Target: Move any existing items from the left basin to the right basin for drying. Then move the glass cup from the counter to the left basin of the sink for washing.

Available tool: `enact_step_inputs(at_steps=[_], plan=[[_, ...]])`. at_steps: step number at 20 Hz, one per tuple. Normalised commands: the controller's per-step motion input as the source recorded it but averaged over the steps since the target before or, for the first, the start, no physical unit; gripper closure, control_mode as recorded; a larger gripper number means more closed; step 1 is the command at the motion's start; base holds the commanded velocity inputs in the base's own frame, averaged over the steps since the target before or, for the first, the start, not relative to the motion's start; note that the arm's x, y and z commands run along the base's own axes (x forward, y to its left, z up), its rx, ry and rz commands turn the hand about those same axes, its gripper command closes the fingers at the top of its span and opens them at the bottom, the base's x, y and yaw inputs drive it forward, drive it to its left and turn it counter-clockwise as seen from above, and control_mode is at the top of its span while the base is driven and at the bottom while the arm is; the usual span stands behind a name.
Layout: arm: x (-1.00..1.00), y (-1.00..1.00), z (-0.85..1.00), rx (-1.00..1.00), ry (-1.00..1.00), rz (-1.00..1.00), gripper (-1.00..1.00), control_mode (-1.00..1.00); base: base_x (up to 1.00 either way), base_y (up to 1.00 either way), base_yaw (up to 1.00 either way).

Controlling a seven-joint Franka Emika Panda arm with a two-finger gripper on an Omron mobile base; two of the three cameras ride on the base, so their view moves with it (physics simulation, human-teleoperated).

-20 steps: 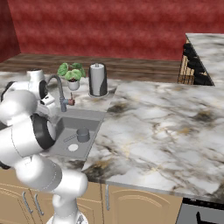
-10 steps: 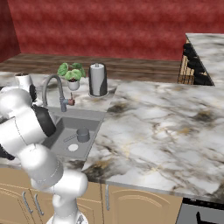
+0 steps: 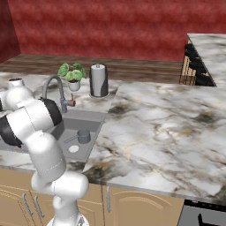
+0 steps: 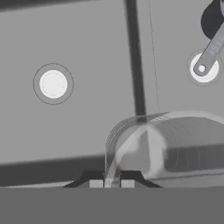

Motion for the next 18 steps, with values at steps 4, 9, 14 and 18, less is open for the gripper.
enact_step_inputs(at_steps=[4, 9, 14, 18], plan=[[0.29, 0.51, -0.23, 0.00, 0.02, 0.10, 1.00, -1.00, 0.00, 0.00, 0.00], [0.28, 0.47, -0.21, 0.00, 0.03, 0.08, 1.00, -1.00, 0.00, 0.00, 0.00], [0.28, 0.43, -0.25, -0.01, 0.05, 0.04, 1.00, -1.00, 0.00, 0.00, 0.00], [0.19, 0.32, -0.35, -0.04, 0.04, 0.00, 1.00, -1.00, 0.00, 0.00, 0.00]])
